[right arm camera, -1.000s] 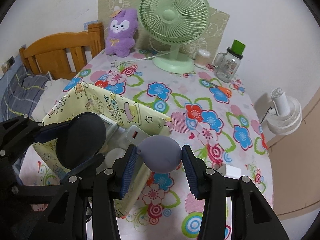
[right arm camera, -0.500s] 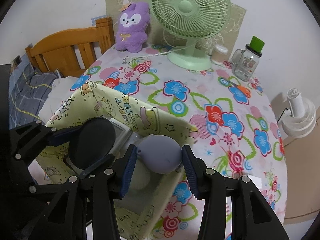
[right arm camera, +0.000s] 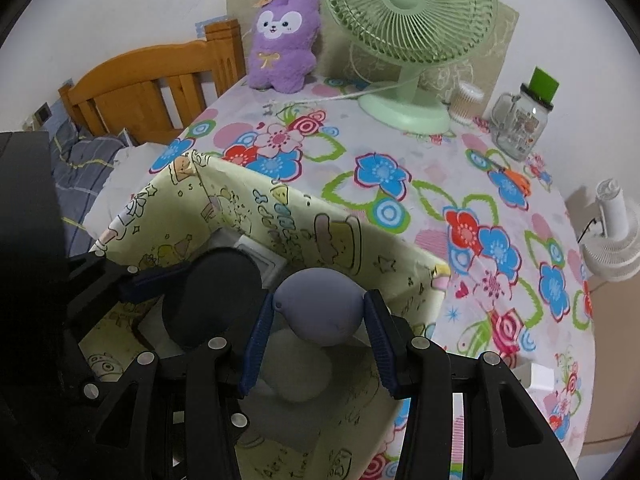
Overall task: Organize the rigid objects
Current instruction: 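Open the left tool to drop the pad in the box while the right tool releases the disc inside, then withdraw both tools from the yellow box toward the white charger and black key, then grasp the black car key fob with the left tool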
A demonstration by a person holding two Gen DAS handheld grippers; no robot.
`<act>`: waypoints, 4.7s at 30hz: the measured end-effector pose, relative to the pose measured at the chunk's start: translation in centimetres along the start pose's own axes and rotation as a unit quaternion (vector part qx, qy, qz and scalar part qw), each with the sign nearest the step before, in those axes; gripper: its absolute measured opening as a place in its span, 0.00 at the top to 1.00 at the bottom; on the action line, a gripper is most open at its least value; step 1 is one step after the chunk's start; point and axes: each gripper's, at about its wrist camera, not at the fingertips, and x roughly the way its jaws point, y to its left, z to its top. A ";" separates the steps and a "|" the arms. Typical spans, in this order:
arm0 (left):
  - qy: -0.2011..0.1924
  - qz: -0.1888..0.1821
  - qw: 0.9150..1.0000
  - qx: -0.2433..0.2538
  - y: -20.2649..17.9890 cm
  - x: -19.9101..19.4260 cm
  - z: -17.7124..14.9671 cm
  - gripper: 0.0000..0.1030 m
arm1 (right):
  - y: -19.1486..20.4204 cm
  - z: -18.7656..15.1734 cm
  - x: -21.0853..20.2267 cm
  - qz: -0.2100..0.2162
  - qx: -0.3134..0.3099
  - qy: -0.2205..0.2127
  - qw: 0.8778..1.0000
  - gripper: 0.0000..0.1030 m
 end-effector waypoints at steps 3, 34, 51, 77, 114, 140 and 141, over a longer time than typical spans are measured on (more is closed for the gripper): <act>0.002 -0.013 1.000 -0.007 0.1 0.1 0.1 0.40 | 0.0 0.2 0.2 -0.005 -0.001 -0.005 1.000 0.52; -0.011 -0.013 1.000 -0.008 -1.4 -3.3 -1.3 0.04 | 0.2 -1.5 -2.7 -0.010 -0.001 -0.033 0.999 0.26; -0.033 -0.003 0.999 0.015 -3.6 -6.1 -2.2 0.04 | -0.5 -3.4 -6.0 -0.020 0.013 -0.052 0.998 0.25; -0.055 -0.012 0.996 0.071 -10.0 -8.5 -2.1 0.04 | -5.4 -7.2 -10.1 -0.051 0.067 -0.067 0.994 0.21; -0.070 -0.037 0.992 0.099 -18.3 -7.0 -1.9 0.04 | -13.8 -13.0 -11.8 -0.081 0.135 -0.070 0.985 0.18; -0.028 -0.065 0.995 0.077 -21.9 0.7 -1.6 0.04 | -19.4 -16.1 -5.9 -0.102 0.157 -0.051 0.981 0.18; -0.025 -0.066 0.995 0.076 -22.0 1.1 -1.6 0.04 | -19.6 -16.2 -5.7 -0.102 0.158 -0.050 0.981 0.18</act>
